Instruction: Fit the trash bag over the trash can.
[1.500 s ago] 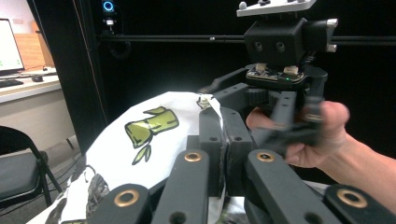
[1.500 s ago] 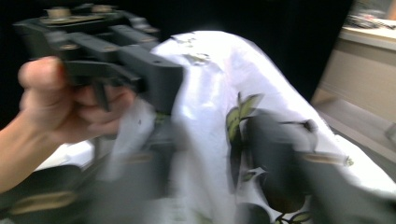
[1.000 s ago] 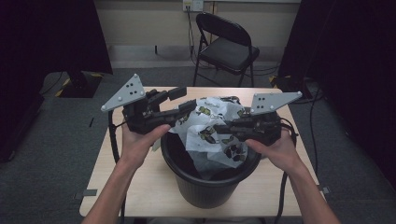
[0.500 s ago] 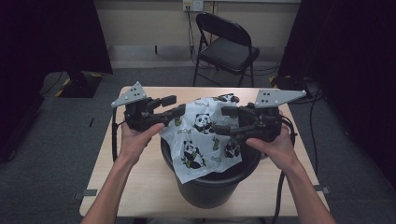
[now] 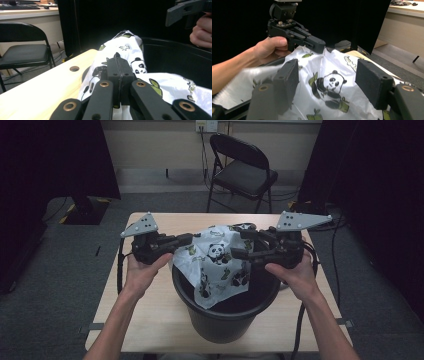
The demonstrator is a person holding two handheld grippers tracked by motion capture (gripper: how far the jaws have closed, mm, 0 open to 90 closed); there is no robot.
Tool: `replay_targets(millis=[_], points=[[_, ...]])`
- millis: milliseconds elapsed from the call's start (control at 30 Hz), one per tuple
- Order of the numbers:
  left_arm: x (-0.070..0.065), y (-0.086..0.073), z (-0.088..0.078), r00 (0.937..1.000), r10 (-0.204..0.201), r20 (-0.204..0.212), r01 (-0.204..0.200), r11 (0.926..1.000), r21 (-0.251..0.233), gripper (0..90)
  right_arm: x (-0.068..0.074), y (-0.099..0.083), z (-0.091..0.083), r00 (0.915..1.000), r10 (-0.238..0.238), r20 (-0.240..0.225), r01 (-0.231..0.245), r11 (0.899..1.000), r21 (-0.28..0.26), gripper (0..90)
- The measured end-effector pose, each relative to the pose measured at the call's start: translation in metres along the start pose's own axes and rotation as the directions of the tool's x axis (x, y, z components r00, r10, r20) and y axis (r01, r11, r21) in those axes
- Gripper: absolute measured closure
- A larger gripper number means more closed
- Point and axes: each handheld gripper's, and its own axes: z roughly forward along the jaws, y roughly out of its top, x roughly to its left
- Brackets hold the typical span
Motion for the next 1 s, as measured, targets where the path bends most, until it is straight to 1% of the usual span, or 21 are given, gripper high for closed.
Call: replay_targets(millis=[33,67,100,133,267,300,367,400,433,467,500,533,567,600,667,733,800,833,900,933,1000], points=[[-0.003,0.001,-0.001,1.0,0.002,-0.005,-0.002,1.0,-0.01,90.0,0.0,0.0,0.0,1.0,0.0,0.0,0.0,1.0,0.0,34.9],[-0.01,0.006,-0.002,1.0,0.005,0.008,-0.005,0.9992,-0.039,90.0,0.0,0.0,-0.001,1.0,0.0,0.004,0.0,1.0,-0.004,34.9],[-0.01,0.006,-0.002,1.0,0.005,0.008,-0.005,0.9992,-0.039,90.0,0.0,0.0,-0.001,1.0,0.0,0.004,0.0,1.0,-0.004,34.9],[-0.017,0.01,-0.001,0.9997,0.018,0.016,-0.017,0.9984,-0.054,90.0,0.0,0.0,-0.001,1.0,0.002,0.005,-0.002,1.0,-0.004,34.8],[-0.04,0.027,0.006,0.9964,0.076,0.038,-0.073,0.9947,-0.073,90.0,-0.001,0.002,-0.001,0.9999,0.008,0.01,-0.008,1.0,-0.018,34.9],[-0.045,0.032,0.008,0.9958,0.084,0.038,-0.081,0.9936,-0.079,90.0,-0.001,0.002,-0.002,0.9999,0.006,0.011,-0.006,1.0,-0.019,34.9],[-0.055,0.039,0.013,0.9937,0.092,0.064,-0.086,0.992,-0.093,90.0,0.0,0.002,-0.002,0.9999,0.005,0.012,-0.005,1.0,-0.022,34.9],[-0.06,0.042,0.016,0.9918,0.108,0.068,-0.102,0.9909,-0.089,90.0,0.0,0.002,-0.002,0.9999,0.004,0.013,-0.003,1.0,-0.024,34.9],[-0.064,0.043,0.018,0.9898,0.13,0.059,-0.125,0.9892,-0.076,90.0,0.0,0.002,-0.003,0.9999,0.004,0.015,-0.004,1.0,-0.028,34.9],[-0.071,0.043,0.023,0.9795,0.201,0.017,-0.201,0.9796,-0.013,90.0,0.0,0.002,-0.004,0.9999,0.006,0.016,-0.005,0.999,-0.033,34.9],[-0.071,0.043,0.023,0.9795,0.201,0.017,-0.201,0.9796,-0.013,90.0,0.0,0.002,-0.004,0.9999,0.006,0.016,-0.005,0.999,-0.033,34.9],[-0.07,0.04,0.026,0.9775,0.209,0.024,-0.21,0.977,0.036,90.0,0.0,0.002,-0.005,0.9999,0.006,0.016,-0.005,0.999,-0.033,34.9],[-0.07,0.04,0.027,0.9775,0.207,0.04,-0.209,0.9766,0.05,88.7,0.0,0.001,-0.006,0.9998,0.001,0.018,-0.001,0.999,-0.034,34.8],[-0.069,0.04,0.024,0.9781,0.203,0.048,-0.204,0.9784,0.032,88.7,0.0,0.001,-0.006,0.9998,0.001,0.018,-0.001,0.999,-0.034,34.8],[-0.067,0.041,0.019,0.9844,0.164,0.062,-0.165,0.9863,0.003,80.9,0.0,0.001,-0.006,0.9998,0.003,0.022,-0.003,0.999,-0.033,34.3],[-0.063,0.041,0.014,0.9864,0.155,0.055,-0.154,0.988,-0.013,69.9,-0.001,0.001,-0.006,0.9997,0.006,0.025,-0.005,1.0,-0.031,34.2],[-0.057,0.039,0.01,0.9896,0.132,0.057,-0.131,0.9911,-0.024,64.9,-0.002,0.001,-0.006,0.9996,0.006,0.027,-0.005,1.0,-0.03,34.1],[-0.054,0.037,0.007,0.9909,0.123,0.054,-0.121,0.9919,-0.038,60.3,-0.002,0.001,-0.006,0.9996,0.007,0.028,-0.006,0.999,-0.032,34.1],[-0.047,0.034,0.001,0.9953,0.085,0.045,-0.083,0.9948,-0.059,51.9,-0.002,0.001,-0.005,0.9996,0.009,0.027,-0.008,0.999,-0.033,34.0],[-0.044,0.033,-0.001,0.9971,0.064,0.042,-0.061,0.9956,-0.071,49.4,-0.002,0.001,-0.004,0.9996,0.008,0.028,-0.007,0.999,-0.031,33.9],[-0.033,0.03,-0.01,0.9986,0.021,0.048,-0.016,0.9947,-0.102,48.1,-0.001,0.001,-0.004,0.9996,0.005,0.028,-0.005,1.0,-0.028,33.9]])
